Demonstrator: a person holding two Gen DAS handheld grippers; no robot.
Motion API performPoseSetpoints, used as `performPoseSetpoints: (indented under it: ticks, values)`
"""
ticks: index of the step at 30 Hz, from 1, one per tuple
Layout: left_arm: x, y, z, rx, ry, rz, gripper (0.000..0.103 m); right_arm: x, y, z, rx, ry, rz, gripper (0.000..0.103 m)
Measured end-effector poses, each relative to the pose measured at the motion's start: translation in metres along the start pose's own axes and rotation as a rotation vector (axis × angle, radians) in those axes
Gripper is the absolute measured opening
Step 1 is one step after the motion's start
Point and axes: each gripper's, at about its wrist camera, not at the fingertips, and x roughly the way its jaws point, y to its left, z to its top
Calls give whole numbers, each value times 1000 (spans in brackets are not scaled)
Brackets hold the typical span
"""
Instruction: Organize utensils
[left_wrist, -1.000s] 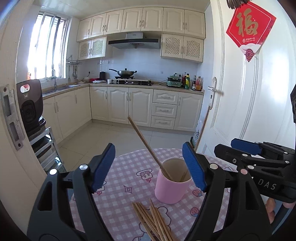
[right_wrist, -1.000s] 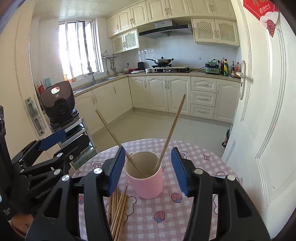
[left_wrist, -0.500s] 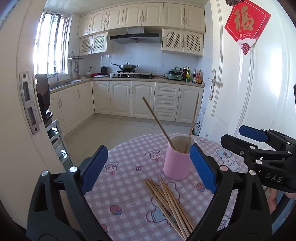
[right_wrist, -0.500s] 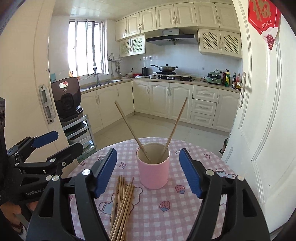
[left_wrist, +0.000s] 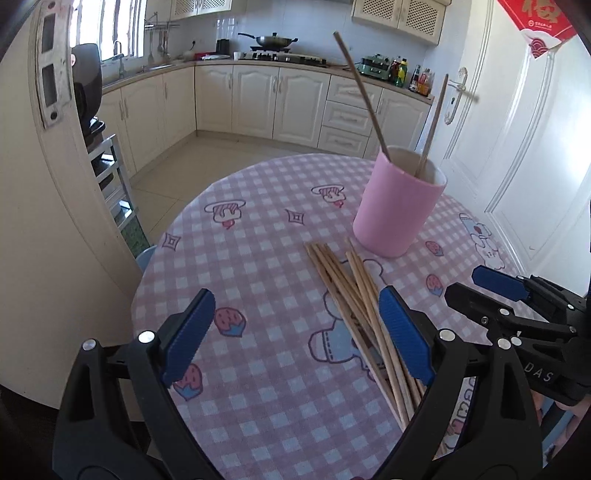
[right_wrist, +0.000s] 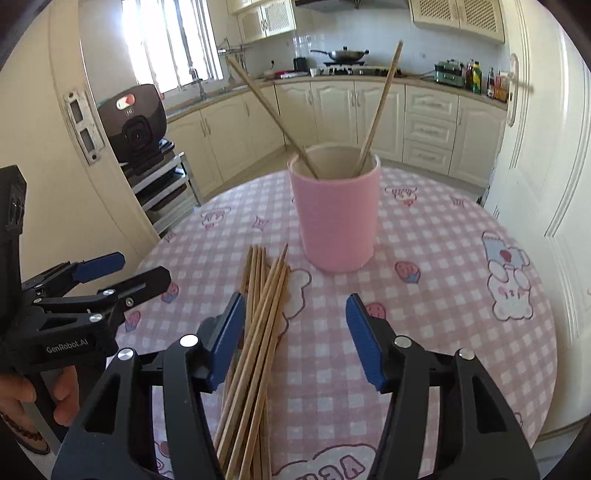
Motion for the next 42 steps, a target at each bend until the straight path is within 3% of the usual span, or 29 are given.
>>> performPoseSetpoints:
  ticks: [1,4,7,29,30,31,33,37,42]
  values:
    - [3,1,-3,-6,11,-3,89,7,0,-3,-3,27,-2,40]
    - [12,4,-10,-20,39,2,89,27,-2,-13,-3,107,2,34]
    - [18,4,-13,-22,58,2,89,37,-5,-21,-1,143,14,34]
    - [40,18,-21,-59,111,10,89,61,10,-19,-53,160,-18,34]
    - [41,16,-21,-58,113,2,89,61,9,-19,-49,160,-19,32]
    - [41,15,-22,-54,115,-2,89,62,8,-18,-46,163,-24,18]
    - [43,12,-21,-50,120,-7,89,64,9,-18,-75,174,-48,7]
    - [49,3,-17,-70,149,-79,88,63,2,-17,-60,177,-40,5]
    - [60,-12,-12,-42,165,-84,88,58,-12,-20,-34,179,-24,5]
